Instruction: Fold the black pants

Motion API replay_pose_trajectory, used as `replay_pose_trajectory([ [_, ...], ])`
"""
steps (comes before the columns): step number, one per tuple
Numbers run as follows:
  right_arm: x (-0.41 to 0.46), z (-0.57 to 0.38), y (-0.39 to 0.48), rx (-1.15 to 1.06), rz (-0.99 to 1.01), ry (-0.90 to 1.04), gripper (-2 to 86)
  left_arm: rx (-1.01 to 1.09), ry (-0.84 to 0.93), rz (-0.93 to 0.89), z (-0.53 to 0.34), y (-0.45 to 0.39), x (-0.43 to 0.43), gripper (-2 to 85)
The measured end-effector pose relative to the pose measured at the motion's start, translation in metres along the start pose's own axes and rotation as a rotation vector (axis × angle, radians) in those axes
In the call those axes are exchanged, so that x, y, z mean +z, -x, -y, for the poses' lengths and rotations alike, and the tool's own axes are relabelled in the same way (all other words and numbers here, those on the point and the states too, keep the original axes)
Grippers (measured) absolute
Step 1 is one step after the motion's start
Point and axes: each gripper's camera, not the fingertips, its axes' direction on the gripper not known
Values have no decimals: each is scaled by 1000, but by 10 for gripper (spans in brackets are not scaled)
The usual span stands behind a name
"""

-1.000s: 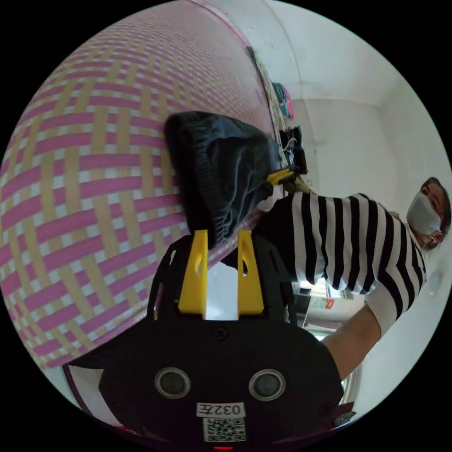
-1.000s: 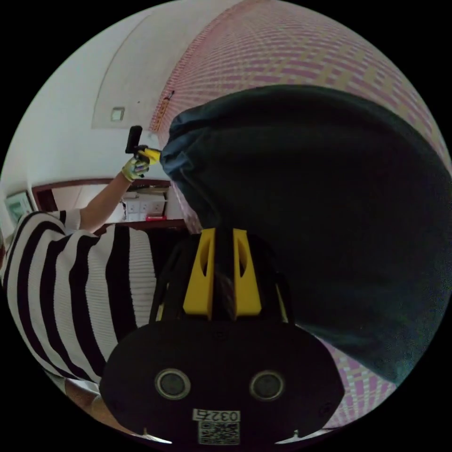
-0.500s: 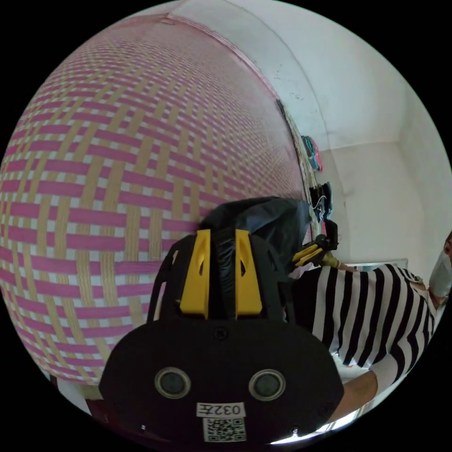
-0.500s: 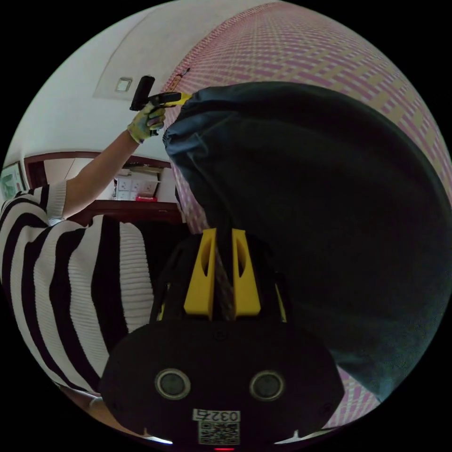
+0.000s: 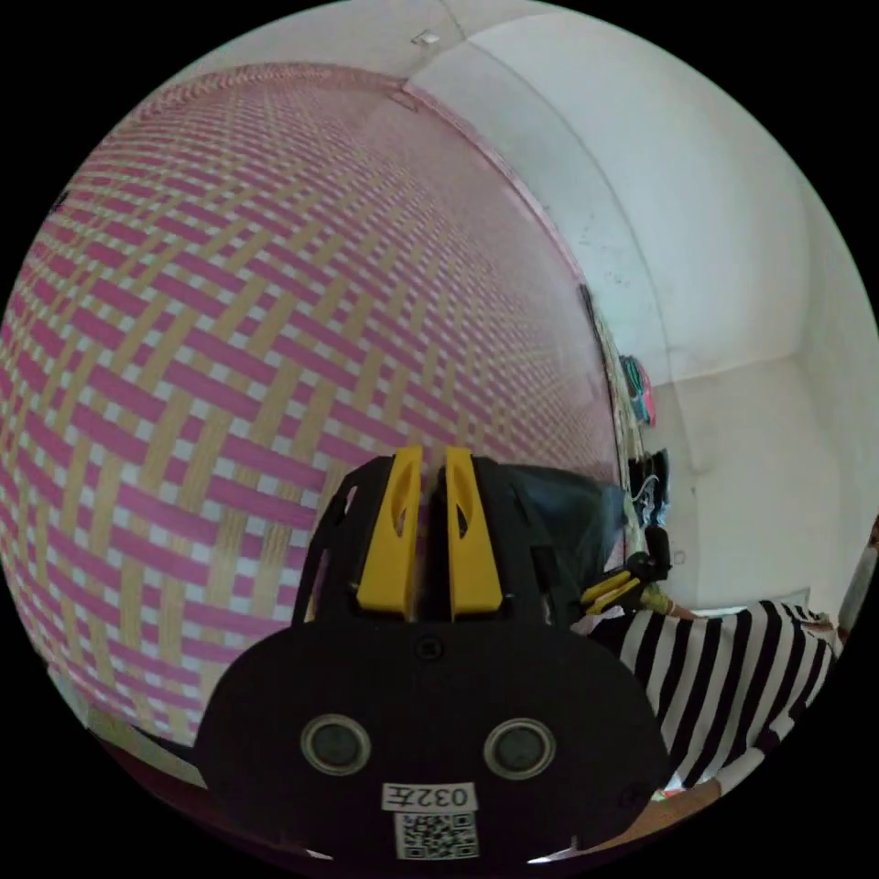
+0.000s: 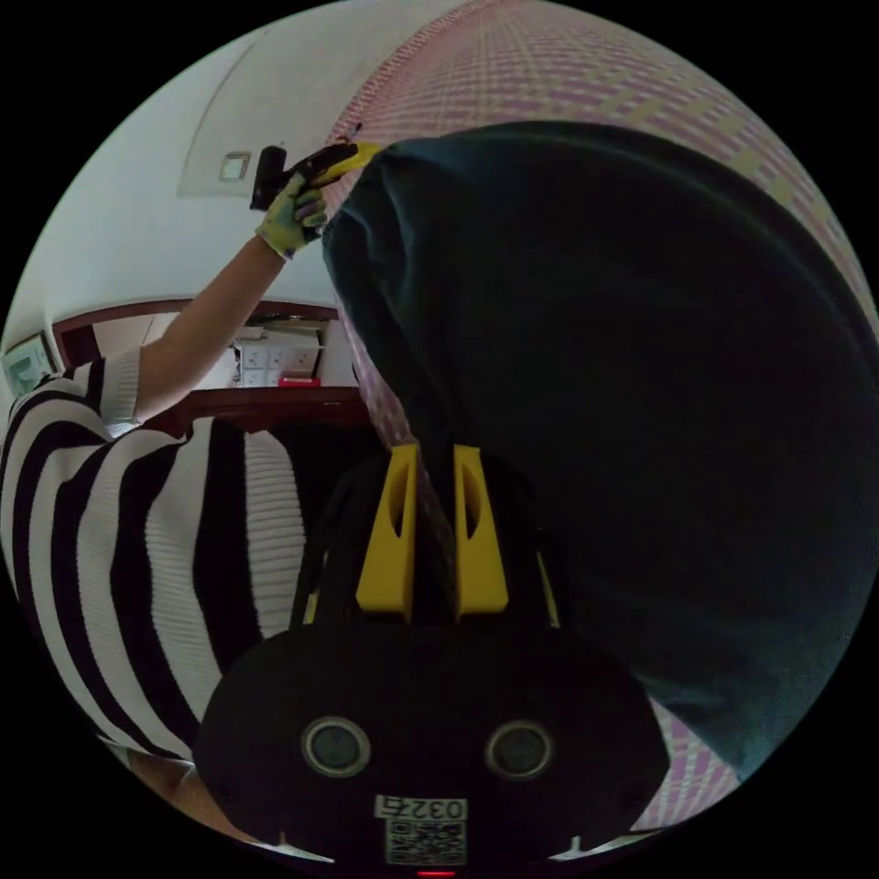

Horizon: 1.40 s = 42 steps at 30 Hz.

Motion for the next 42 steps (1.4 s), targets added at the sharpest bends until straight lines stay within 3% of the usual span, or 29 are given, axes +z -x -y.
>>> replay_pose_trajectory([
  [2,-11,-6,4,1,-9,-56,63,82,-42,37,-19,-28,-12,-4],
  [6,-16,-15,-1,44,-20,-98,57,205,180,24,-75,-79,34,-9],
  [9,-1,-16,-6,63,-34,-33,56,167,239,155,-119,-70,62,-9],
  [11,7,-16,-6,63,-47,-8,54,129,220,120,-127,-53,67,-9],
  [20,-6,11,5,92,18,-94,60,376,267,275,-22,-45,103,-10],
  [23,-17,37,19,58,63,-103,67,303,230,393,21,-35,104,-10],
  [26,-48,31,31,79,-34,-214,58,210,96,533,34,-50,87,-9],
  [28,-68,13,27,136,-106,-283,53,307,28,412,22,-78,81,-9],
  [30,-89,-16,10,222,-141,-350,50,399,168,123,5,-101,107,-9],
  [32,-101,-28,1,253,-105,-373,50,433,271,-4,-14,-112,129,-9],
  [37,-109,-6,30,135,-98,-339,50,348,360,41,-30,-107,152,-9],
  [39,-101,17,44,92,-150,-264,47,344,474,201,-29,-93,159,-9],
  [42,-108,23,33,166,-192,-239,16,343,446,156,-21,-71,143,-9],
])
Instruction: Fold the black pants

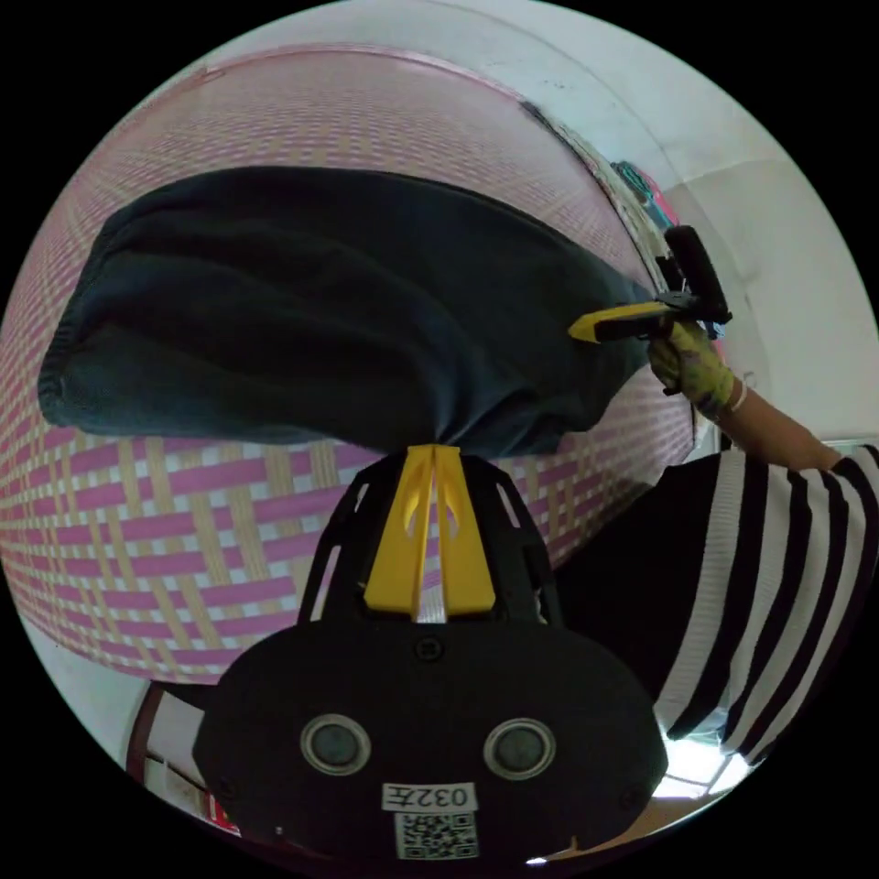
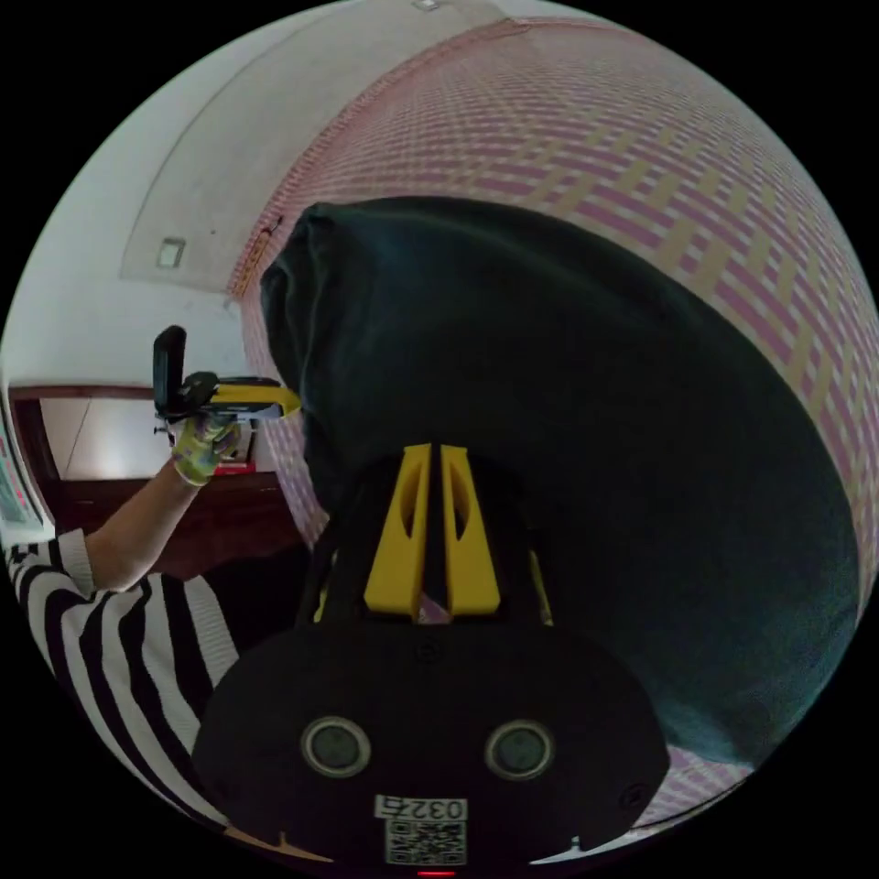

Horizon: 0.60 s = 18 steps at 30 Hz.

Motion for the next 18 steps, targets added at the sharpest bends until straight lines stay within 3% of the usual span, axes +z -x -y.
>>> replay_pose_trajectory([
  [4,-24,-3,0,8,165,6,56,-78,-69,-23,-3,25,-29,-9],
  [8,-55,10,20,-35,112,-24,57,-13,-223,-169,21,22,-47,-9],
  [14,-104,50,9,43,-29,-102,58,10,12,-154,58,35,-2,-9],
  [18,-139,57,-18,126,-29,-125,42,-52,-13,-205,47,76,-8,-10],
])
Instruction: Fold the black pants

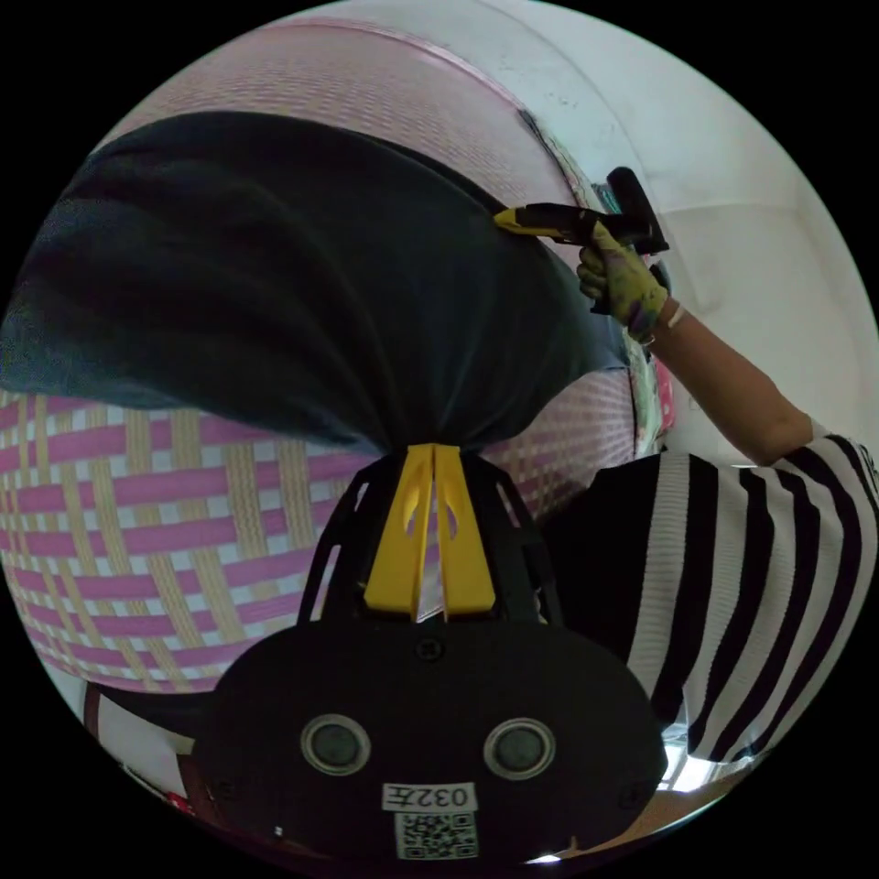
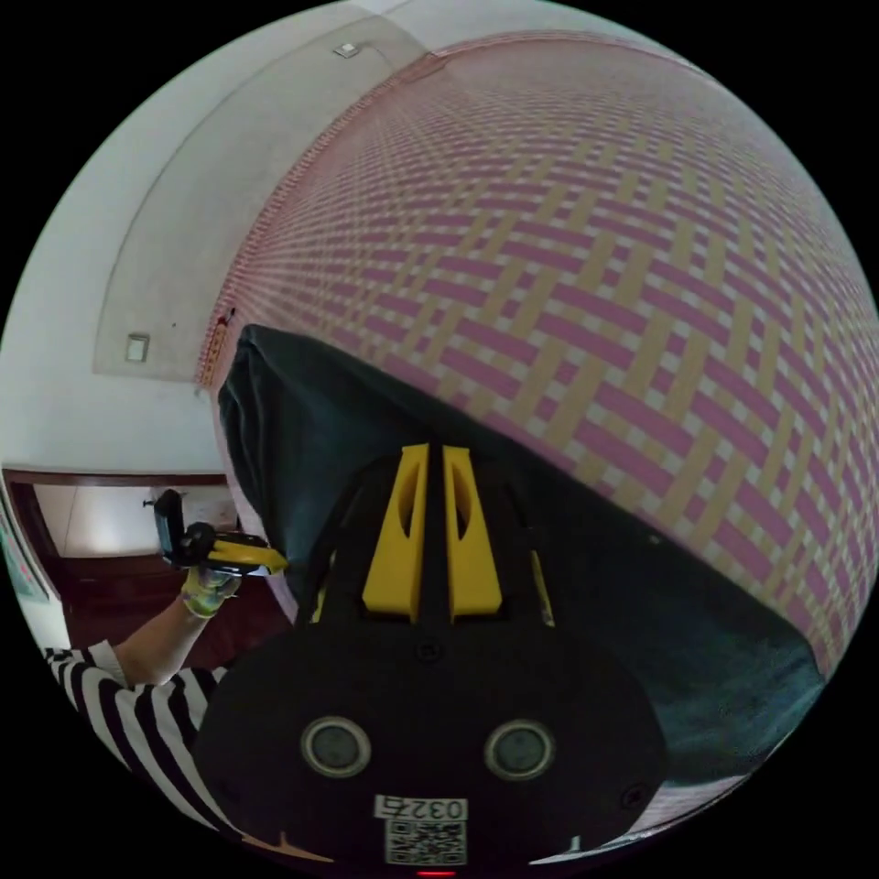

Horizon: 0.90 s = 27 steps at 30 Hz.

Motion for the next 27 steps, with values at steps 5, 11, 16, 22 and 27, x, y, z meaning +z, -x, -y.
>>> replay_pose_trajectory([
  [5,-72,-47,-31,62,221,-161,69,24,18,-28,17,24,-23,-10],
  [11,-201,-233,-123,416,180,-544,71,170,-10,-61,53,17,-54,-9],
  [16,-282,-400,-189,845,78,-834,81,278,49,-72,116,-11,-34,-9],
  [22,-318,-472,-235,1002,273,-911,112,316,163,-142,203,-53,34,-9],
  [27,-337,-461,-245,955,411,-889,91,380,268,-137,266,-100,96,-9],
])
